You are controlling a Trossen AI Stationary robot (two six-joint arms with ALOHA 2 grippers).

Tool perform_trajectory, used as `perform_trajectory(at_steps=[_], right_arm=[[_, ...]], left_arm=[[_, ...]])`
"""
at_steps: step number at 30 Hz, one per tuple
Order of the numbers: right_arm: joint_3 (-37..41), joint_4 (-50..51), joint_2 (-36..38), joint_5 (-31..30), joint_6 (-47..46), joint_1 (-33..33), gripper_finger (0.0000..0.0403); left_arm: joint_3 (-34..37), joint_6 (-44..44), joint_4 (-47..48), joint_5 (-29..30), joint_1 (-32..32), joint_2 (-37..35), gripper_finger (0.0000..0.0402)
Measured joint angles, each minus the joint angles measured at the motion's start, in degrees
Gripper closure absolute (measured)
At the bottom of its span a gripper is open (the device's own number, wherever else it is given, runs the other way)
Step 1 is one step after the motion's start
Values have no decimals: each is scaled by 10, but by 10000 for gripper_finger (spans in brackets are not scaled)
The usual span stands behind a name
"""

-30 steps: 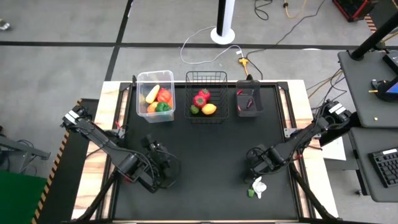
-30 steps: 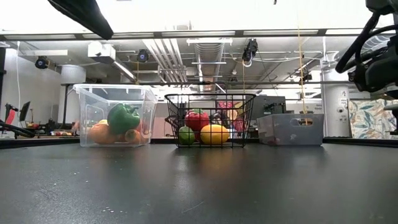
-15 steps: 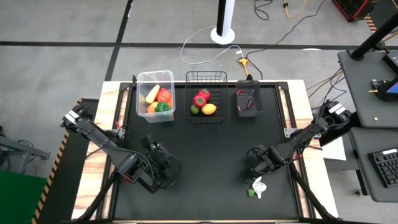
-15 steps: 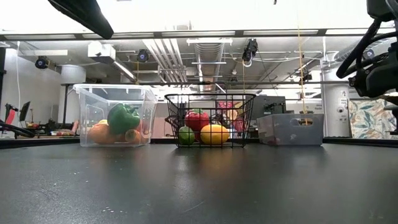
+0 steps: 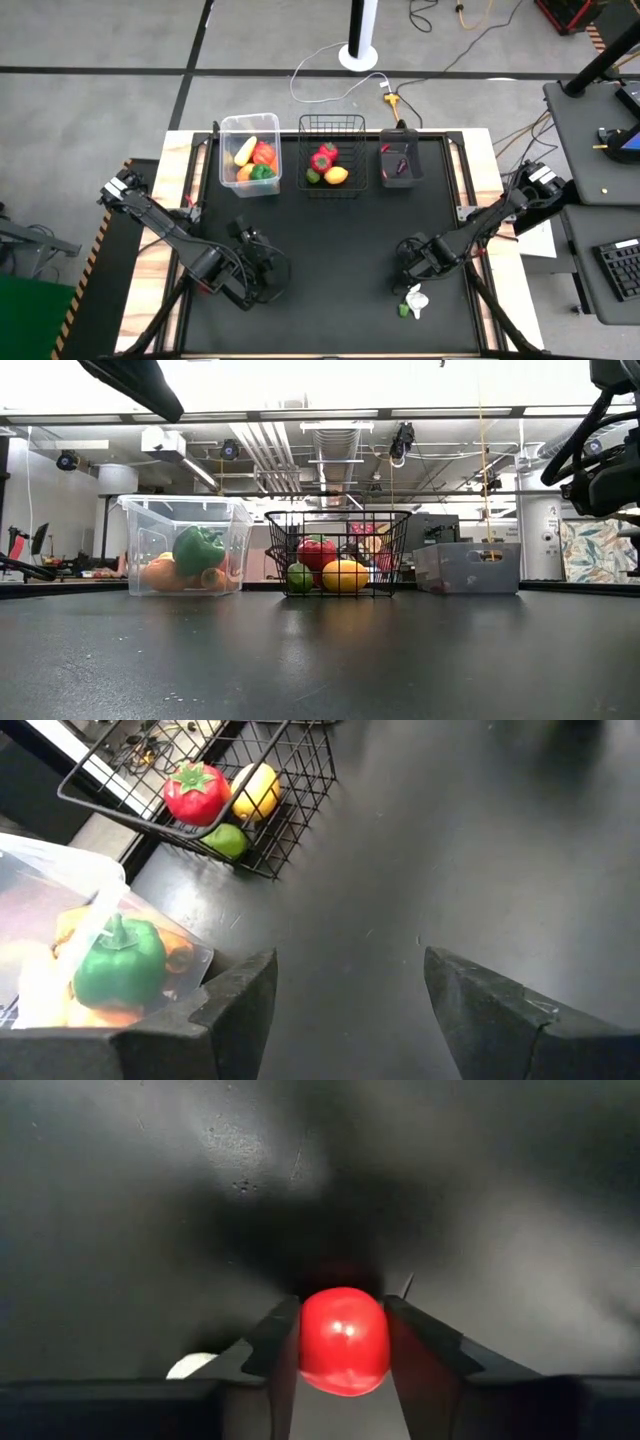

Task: Sort produce into baskets
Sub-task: Put the small tomato into the wire basket

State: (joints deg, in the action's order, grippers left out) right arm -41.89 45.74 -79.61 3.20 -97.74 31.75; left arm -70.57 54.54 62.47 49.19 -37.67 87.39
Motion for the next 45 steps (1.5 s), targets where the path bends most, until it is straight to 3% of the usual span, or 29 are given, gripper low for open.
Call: perform_trajectory(at_steps=[7,11,21,36,45], right_arm=[[-9,20,22,-4,27,-8,279],[-36,19,46,-52,77,-34,278],[-182,13,45,-141,366,-162,277],[-415,-105,-75,-154,776,-342,275],[-448,-151,-170,-149,849,-416,275]], left_arm=[[0,2,-19,0,0,0,166],[0,8,-40,0,0,0,166],[0,39,-71,-9,-22,0,166],[0,80,-72,-79,-88,0,166],[0,80,-56,-82,-92,0,166]])
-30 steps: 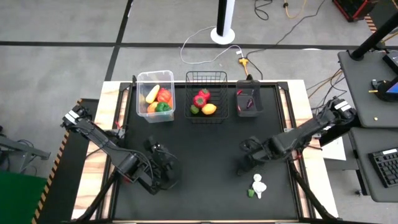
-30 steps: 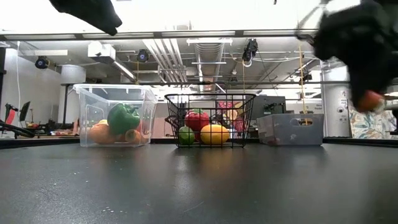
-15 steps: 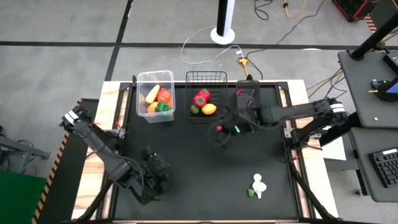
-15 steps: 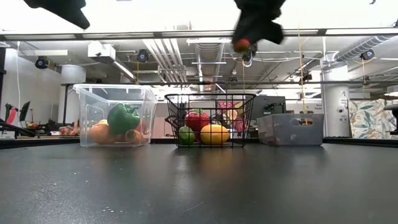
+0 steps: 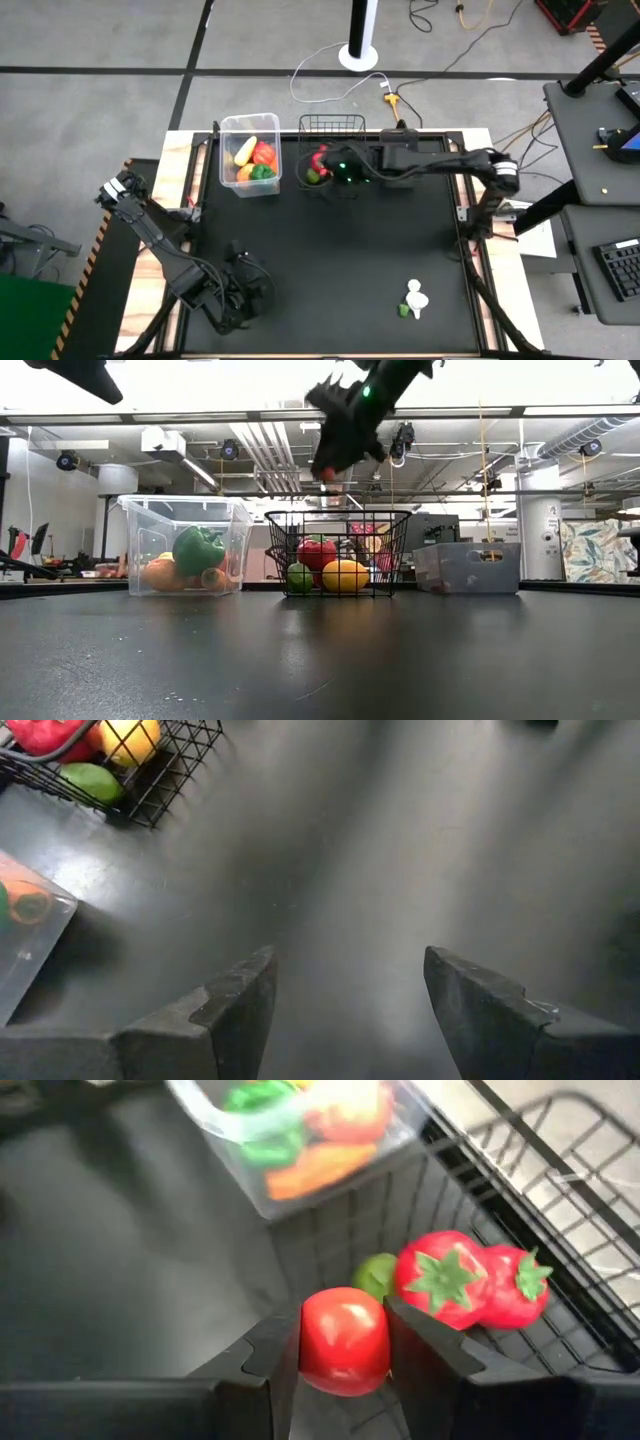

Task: Sort produce into baskets
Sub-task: Put the small tomato into the wire basket, then put the small white garlic into the black basket

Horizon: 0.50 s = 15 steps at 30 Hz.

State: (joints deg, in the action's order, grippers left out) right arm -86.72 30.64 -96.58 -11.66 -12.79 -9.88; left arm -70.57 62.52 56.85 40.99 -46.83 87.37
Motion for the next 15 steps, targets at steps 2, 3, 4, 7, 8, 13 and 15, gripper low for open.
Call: perform_trajectory(at_steps=[2,3,4,7,8,13,15], right_arm=[[0,0,-19,1,5,-10,270],[0,-1,-27,1,8,-15,268],[0,-1,-36,1,9,-19,266],[0,-1,-58,1,9,-27,259],[0,-1,-63,1,9,-29,258],[0,-11,-74,2,9,-30,244],[0,-14,-75,2,9,-29,236]], left_arm=[[0,0,4,0,0,0,166],[0,0,7,0,0,0,166],[0,0,10,1,0,0,166],[0,0,11,4,0,0,166],[0,0,11,8,1,0,166],[0,0,12,31,1,0,166],[0,0,12,35,1,0,166]])
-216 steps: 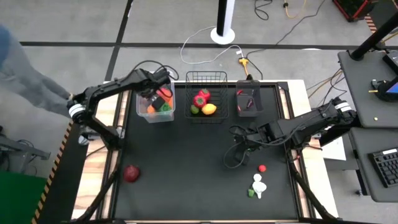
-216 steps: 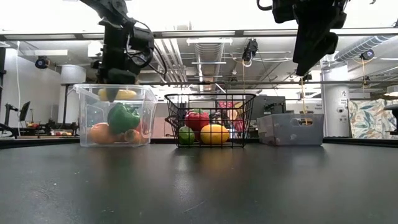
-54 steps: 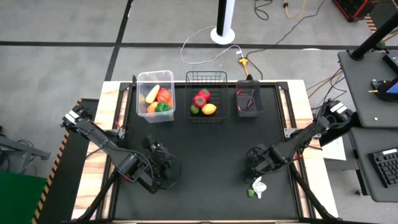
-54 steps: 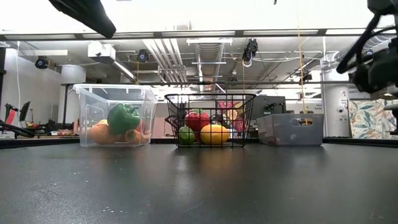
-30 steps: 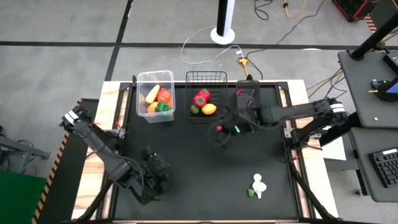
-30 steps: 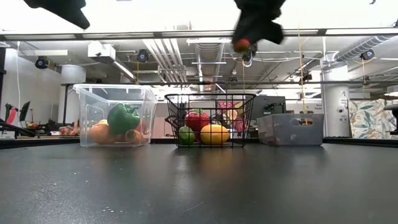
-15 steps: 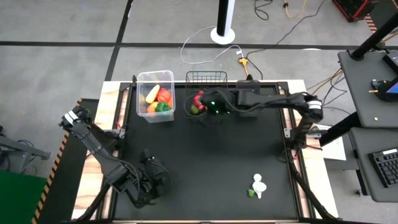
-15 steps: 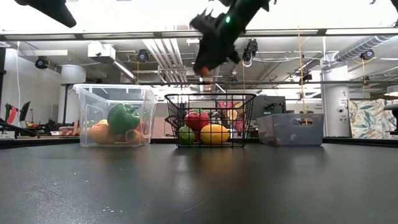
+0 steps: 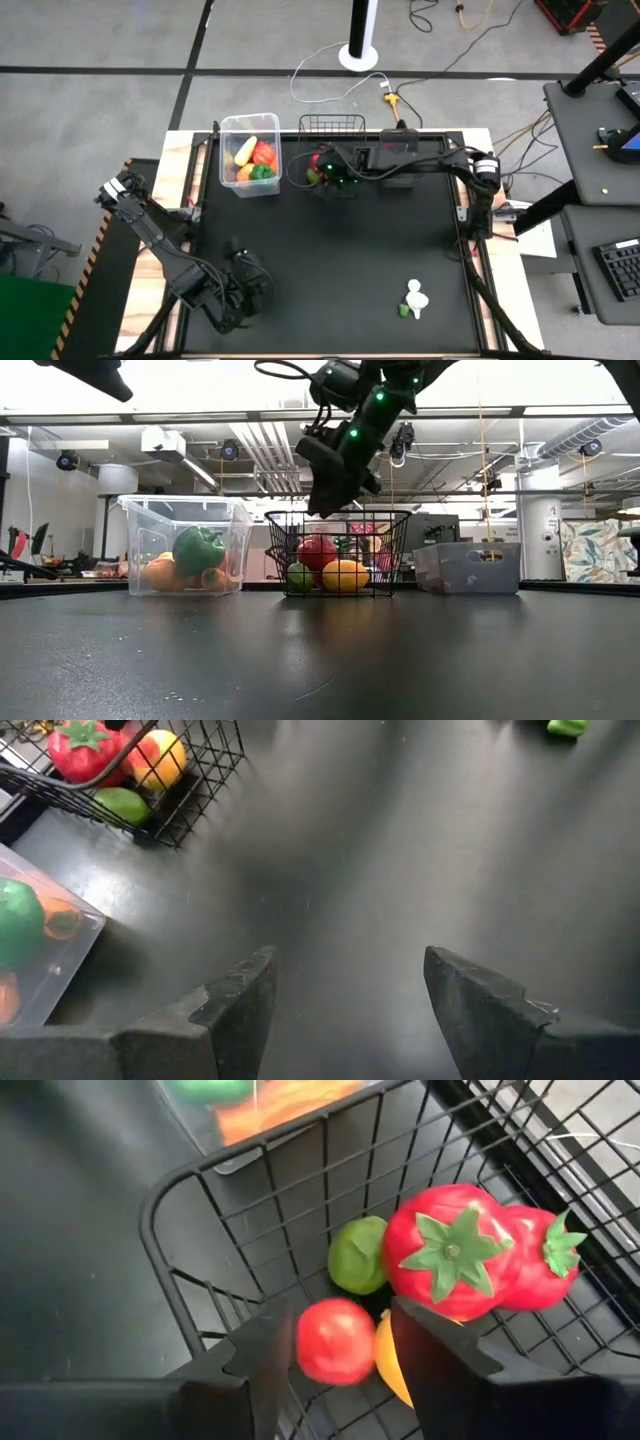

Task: Sort produce into baskets
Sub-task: Put the small white garlic into the black basket

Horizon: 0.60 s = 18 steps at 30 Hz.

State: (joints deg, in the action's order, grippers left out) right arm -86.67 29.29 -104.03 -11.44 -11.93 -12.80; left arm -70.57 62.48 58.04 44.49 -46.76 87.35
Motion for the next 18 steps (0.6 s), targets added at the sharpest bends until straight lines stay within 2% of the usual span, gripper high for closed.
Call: perform_trajectory(at_steps=[9,14,18], right_arm=[[0,8,11,0,-6,0,194],[0,40,60,-1,-21,26,186],[0,110,111,8,-68,71,186]], left_arm=[[0,0,0,11,0,0,166],[0,-5,-2,26,1,0,166],[0,-24,-4,48,2,0,166]])
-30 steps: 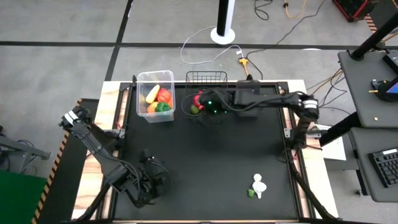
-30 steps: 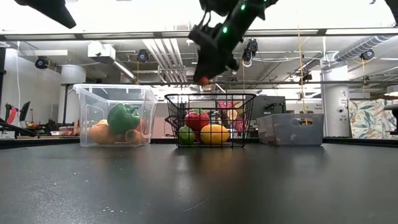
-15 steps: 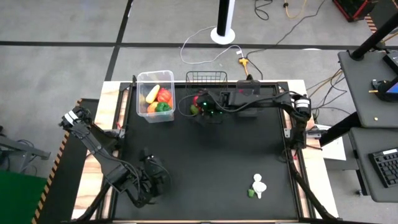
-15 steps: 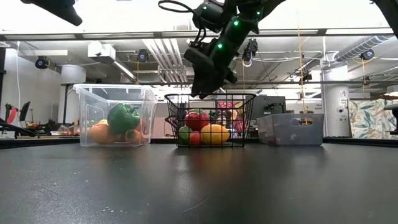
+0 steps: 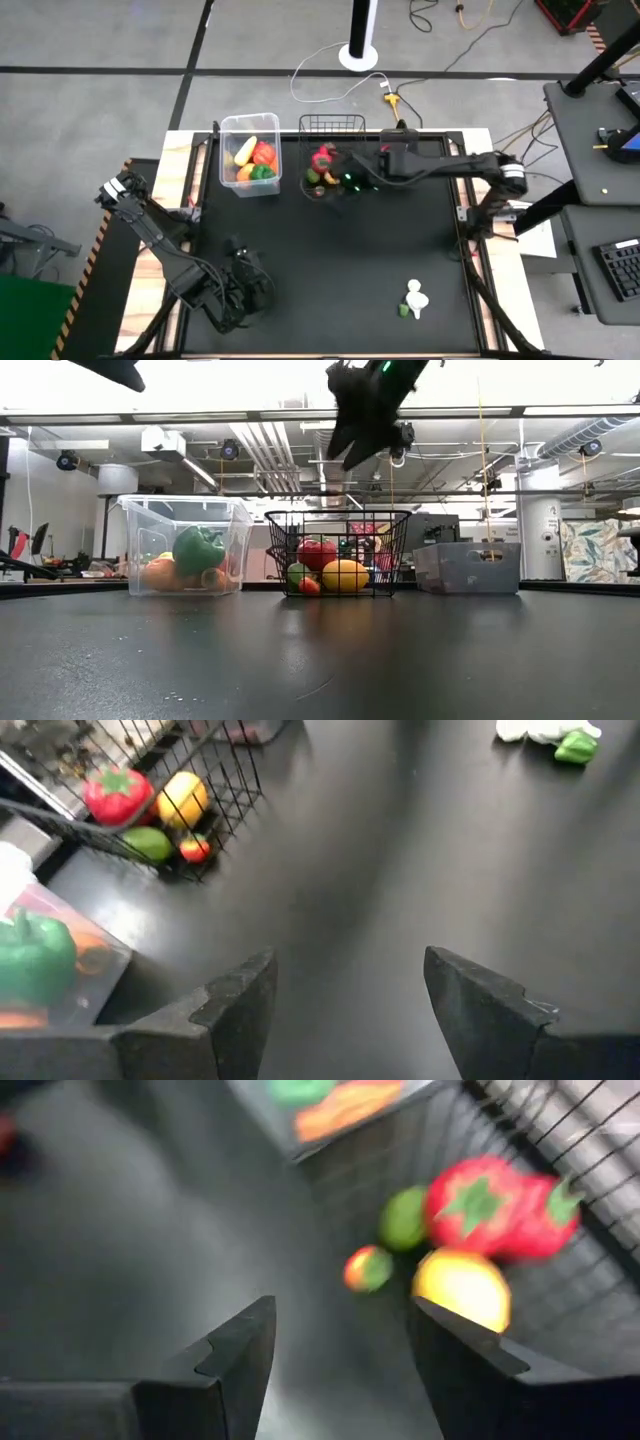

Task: Sort produce into baskets
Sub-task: Put the small white garlic into the black basket

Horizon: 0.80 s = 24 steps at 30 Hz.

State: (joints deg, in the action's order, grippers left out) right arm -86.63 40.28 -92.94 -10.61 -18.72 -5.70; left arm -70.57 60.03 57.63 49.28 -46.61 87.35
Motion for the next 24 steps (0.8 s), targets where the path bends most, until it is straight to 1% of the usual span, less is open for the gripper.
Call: perform_trajectory(at_steps=[4,9,12,17,21,24], right_arm=[[0,72,35,25,-60,70,186],[2,155,39,40,-162,175,186],[2,209,37,40,-247,232,186],[17,295,29,50,-420,310,186],[37,335,32,76,-541,361,186],[51,338,33,90,-618,391,186]], left_arm=[[0,-26,-3,18,3,0,166],[0,-64,-12,19,14,0,166],[0,-92,-17,20,21,0,166],[0,-140,-24,20,36,0,166],[0,-166,-26,20,49,0,166],[0,-178,-27,19,58,0,166]])
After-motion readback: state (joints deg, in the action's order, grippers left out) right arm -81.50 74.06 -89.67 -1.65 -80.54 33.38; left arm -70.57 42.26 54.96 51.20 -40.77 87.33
